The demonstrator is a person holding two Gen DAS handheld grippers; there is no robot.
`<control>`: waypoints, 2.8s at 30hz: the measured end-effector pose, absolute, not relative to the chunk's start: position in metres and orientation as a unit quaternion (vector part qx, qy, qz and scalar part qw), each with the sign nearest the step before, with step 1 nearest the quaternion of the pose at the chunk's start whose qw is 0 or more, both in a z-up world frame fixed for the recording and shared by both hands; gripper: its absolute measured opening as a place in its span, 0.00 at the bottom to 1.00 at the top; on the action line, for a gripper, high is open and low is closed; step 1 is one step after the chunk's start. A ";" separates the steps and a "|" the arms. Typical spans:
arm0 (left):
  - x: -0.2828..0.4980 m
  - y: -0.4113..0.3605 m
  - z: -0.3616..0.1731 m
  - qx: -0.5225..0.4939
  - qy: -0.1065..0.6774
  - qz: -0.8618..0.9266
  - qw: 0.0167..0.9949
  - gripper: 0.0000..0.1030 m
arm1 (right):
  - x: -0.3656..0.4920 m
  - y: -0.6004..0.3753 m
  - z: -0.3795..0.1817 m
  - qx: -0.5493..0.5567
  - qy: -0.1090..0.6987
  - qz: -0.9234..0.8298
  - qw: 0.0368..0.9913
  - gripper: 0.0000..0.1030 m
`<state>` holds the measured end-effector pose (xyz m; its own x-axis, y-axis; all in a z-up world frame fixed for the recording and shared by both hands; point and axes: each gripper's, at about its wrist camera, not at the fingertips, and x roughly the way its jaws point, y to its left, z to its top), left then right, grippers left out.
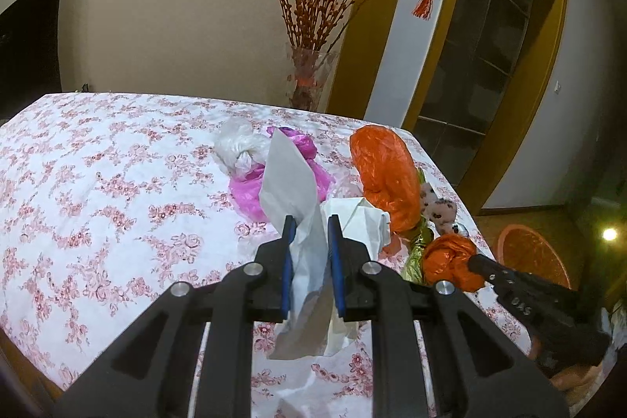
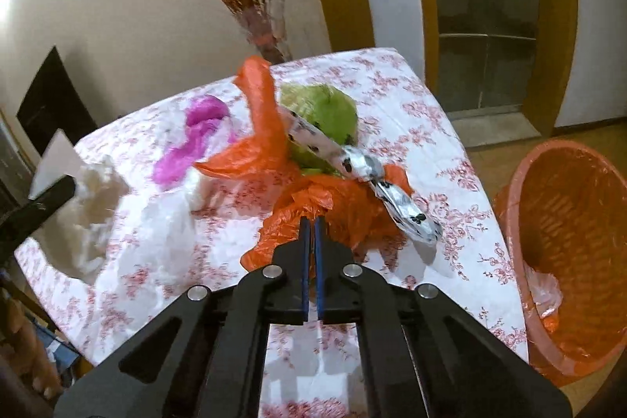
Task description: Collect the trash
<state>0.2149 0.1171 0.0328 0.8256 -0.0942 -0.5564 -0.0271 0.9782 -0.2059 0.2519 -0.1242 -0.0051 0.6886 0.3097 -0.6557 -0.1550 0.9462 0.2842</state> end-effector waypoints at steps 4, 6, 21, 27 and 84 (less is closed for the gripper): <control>0.214 0.116 0.035 -0.102 0.293 -0.018 0.950 0.17 | 0.246 -0.123 0.011 0.118 0.357 0.156 0.913 0.01; 0.212 0.116 0.036 -0.100 0.291 -0.016 0.951 0.17 | 0.246 -0.123 0.019 0.135 0.353 0.175 0.909 0.01; 0.208 0.114 0.045 -0.097 0.286 -0.021 0.953 0.17 | 0.229 -0.113 0.050 0.165 0.321 0.267 0.894 0.01; 0.205 0.103 0.055 -0.090 0.280 -0.033 0.955 0.17 | 0.216 -0.121 0.073 0.161 0.287 0.263 0.907 0.01; 0.249 -0.202 0.036 -0.055 0.329 -0.318 0.888 0.17 | 0.156 -0.364 0.018 0.180 0.238 -0.090 0.950 0.01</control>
